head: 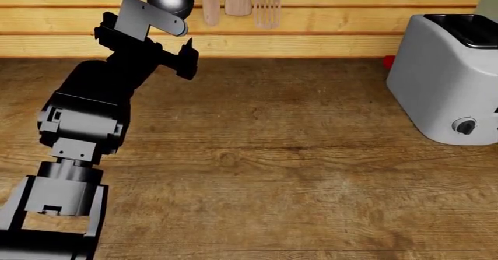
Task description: A wet mug is on the counter and needs to be dried. Pick it up and place it upside down in the open cabinet.
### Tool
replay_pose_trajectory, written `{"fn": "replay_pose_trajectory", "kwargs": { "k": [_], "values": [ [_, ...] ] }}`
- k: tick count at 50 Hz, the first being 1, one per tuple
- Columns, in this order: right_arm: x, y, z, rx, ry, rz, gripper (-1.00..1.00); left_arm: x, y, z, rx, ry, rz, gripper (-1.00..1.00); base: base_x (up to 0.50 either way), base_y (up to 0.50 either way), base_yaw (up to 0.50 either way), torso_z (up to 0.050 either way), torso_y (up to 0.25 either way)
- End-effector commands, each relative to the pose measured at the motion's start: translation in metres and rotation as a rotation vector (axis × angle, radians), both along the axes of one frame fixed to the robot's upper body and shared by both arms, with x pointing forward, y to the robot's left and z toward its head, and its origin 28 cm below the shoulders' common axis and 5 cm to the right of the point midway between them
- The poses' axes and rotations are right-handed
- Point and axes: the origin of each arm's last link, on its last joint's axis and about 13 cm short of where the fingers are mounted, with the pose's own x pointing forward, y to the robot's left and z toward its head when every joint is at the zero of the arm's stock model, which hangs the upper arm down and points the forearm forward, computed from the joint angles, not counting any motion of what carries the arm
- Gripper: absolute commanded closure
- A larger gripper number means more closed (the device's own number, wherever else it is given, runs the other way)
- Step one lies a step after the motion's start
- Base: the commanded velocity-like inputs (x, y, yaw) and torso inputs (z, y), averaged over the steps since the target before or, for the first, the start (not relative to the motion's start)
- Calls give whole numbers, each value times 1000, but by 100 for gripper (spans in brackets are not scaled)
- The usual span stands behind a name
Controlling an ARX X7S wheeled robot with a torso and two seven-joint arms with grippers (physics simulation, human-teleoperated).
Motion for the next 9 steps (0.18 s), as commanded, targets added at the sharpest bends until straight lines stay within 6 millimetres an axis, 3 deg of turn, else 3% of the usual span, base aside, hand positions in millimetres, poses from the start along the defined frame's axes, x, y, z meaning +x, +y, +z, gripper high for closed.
{"fn": "replay_pose_trajectory", "kwargs": {
  "k": [1,9],
  "values": [
    [-17,8,-24,-33,67,60,-100,0,1,2,-3,0,4,-100,0,0,0,0,0],
    [-20,8,-37,-31,144,74,-100,1,2,0,-7,4,4,-100,0,0,0,0,0]
  ]
}}
